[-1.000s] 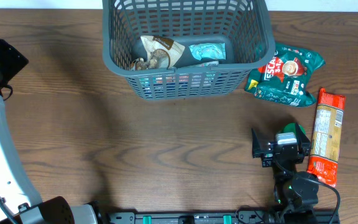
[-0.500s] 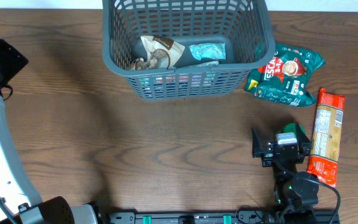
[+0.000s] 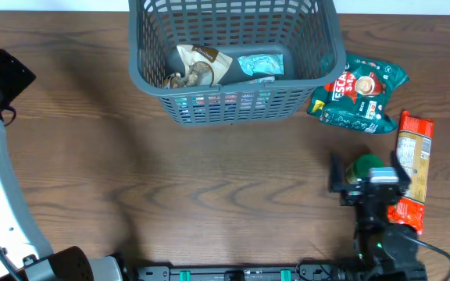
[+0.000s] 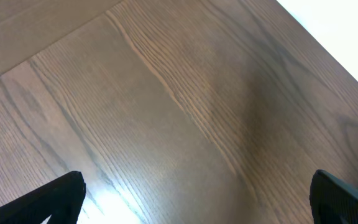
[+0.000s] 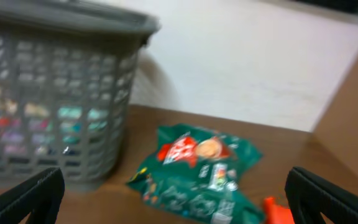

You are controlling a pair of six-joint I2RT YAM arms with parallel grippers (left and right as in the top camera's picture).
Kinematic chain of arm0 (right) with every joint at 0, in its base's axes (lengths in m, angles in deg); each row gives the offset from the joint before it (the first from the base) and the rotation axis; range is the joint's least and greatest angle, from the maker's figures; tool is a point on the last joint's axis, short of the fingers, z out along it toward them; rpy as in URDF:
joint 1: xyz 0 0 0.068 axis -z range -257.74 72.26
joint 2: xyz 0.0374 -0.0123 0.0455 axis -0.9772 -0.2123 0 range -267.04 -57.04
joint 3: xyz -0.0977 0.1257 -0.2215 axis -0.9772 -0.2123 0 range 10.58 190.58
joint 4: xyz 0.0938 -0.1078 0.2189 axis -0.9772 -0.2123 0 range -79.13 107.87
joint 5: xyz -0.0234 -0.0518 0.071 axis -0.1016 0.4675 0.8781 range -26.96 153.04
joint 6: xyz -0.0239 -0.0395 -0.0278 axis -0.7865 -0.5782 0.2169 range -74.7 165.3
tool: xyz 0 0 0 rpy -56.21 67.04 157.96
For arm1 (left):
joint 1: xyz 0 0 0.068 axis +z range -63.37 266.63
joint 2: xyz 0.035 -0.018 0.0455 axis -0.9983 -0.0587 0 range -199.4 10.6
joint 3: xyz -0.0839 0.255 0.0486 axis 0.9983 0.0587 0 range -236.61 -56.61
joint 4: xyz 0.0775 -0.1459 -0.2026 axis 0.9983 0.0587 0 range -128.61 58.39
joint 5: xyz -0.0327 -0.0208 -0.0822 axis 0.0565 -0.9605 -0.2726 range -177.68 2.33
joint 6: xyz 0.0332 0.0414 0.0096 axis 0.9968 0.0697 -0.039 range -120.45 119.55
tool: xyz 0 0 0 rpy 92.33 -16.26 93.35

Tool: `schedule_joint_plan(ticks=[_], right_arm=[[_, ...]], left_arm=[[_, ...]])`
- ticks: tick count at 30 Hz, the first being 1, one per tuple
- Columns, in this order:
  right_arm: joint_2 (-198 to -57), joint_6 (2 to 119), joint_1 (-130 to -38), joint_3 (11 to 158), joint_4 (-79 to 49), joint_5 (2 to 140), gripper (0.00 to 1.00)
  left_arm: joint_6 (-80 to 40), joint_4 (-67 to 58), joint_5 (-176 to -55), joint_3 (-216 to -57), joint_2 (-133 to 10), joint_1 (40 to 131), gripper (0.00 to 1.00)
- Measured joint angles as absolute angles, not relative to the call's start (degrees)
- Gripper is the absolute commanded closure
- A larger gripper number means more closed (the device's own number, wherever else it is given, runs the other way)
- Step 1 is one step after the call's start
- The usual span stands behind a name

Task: Pack container
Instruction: 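Raise the right gripper and move it toward the green Nescafé pouch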

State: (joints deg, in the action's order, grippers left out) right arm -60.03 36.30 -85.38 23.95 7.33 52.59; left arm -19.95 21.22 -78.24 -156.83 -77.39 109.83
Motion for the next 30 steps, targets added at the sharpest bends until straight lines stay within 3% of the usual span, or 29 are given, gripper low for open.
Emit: schedule_joint_plan(ticks=[11,17,30], right_arm=[[-89.3,37.4,-85.4,60.2,-13.6,44.9,0.01],[-105.3,37.3,-85.3,78.2,-18.4,43.7,0.01],[-110.0,42.3,-81.6,83.4,-22.0,41.8,0.01]], left_arm=[[-20.0,21.2,-78.2,-156.8,-77.4,109.8,0.01],[-20.0,21.2,-78.2,-156.8,-77.4,109.8,0.01],[-20.0,21.2,-78.2,-156.8,-77.4,109.8,0.01]])
